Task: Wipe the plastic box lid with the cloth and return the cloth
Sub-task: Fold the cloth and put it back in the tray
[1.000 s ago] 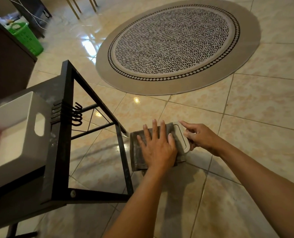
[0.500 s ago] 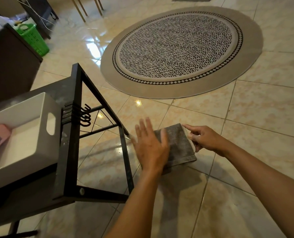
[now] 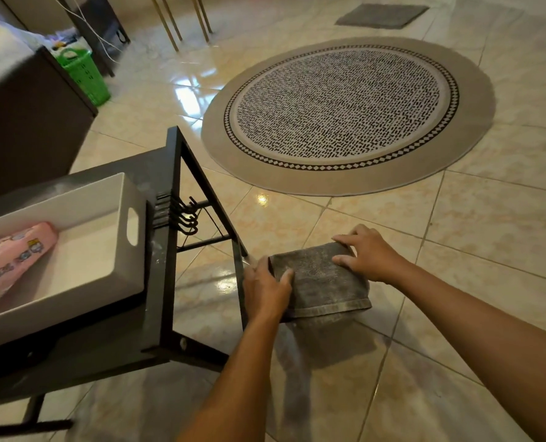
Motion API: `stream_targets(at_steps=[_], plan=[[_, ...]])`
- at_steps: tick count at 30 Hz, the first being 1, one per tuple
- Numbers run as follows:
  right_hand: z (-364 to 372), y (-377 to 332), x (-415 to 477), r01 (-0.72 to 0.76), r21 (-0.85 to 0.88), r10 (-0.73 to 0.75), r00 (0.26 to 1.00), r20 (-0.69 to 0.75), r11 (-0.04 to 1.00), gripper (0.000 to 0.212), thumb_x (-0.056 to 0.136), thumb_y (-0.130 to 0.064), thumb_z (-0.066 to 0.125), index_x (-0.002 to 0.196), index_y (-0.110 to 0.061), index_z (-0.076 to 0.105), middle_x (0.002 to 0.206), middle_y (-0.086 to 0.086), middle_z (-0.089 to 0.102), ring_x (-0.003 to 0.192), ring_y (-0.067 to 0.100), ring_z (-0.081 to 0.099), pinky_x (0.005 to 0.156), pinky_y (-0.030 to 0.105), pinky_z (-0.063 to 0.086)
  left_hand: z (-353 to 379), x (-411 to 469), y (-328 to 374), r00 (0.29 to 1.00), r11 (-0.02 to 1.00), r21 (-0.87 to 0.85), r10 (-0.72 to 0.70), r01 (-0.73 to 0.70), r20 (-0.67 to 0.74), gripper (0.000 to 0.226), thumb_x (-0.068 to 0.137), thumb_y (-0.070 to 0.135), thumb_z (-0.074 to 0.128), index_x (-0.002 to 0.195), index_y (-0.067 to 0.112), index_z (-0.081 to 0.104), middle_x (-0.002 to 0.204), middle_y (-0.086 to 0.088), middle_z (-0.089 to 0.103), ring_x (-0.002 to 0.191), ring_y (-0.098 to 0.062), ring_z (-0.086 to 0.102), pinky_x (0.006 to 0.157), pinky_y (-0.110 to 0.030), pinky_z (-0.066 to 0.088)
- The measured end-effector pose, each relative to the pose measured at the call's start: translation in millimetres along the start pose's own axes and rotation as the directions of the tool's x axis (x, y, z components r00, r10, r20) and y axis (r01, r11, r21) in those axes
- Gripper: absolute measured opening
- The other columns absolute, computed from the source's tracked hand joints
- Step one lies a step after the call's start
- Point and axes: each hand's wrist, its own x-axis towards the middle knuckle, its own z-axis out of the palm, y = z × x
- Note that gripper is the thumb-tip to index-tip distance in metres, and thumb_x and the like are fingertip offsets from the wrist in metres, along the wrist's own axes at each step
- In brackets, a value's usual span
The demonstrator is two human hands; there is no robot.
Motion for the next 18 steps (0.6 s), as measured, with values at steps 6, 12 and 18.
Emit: stream_targets(at_steps=[6, 12, 18], plan=[[-4, -10, -3, 0.078, 0.037, -0.075, 0.994, -0.081, 0.996, 0.017, 0.08, -0.026, 0.074, 0.093, -0.025, 0.062, 0.113, -0.003, 0.045, 0.108, 0.015, 0.031, 0.091, 0.029, 0.031, -5, -7, 15, 0.97, 0.977, 0.015, 0.215, -0.215, -0.118, 0.015, 0.089, 0.016, 0.068, 0.098, 0.022, 0.056, 0.111, 0.0, 0.049, 0.095, -0.009, 0.043, 0.067, -0.01, 0.035], [-56, -28, -21, 0.065, 0.306, -0.046, 0.997, -0.068, 0.95, 0.016, 0.086, -0.019, 0.066, 0.081, -0.025, 0.052, 0.081, -0.002, 0.061, 0.077, 0.017, 0.058, 0.059, 0.026, 0.041, -37, -28, 44, 0.939, 0.932, -0.142, 0.316, -0.334, -0.136, 0.008, 0.101, 0.021, 0.048, 0.104, 0.024, 0.041, 0.078, 0.009, 0.053, 0.068, -0.007, 0.056, 0.053, -0.023, 0.05], [-157, -99, -46, 0.238, 0.547, -0.106, 0.959, -0.261, 0.803, 0.015, 0.086, -0.014, 0.068, 0.093, -0.015, 0.054, 0.086, 0.006, 0.069, 0.084, 0.018, 0.066, 0.068, 0.035, 0.055, -122, -56, 109, 0.832, 0.815, -0.259, 0.411, -0.519, -0.372, 0.007, 0.101, 0.021, 0.049, 0.104, 0.023, 0.043, 0.085, 0.006, 0.059, 0.076, -0.007, 0.06, 0.059, -0.02, 0.054]])
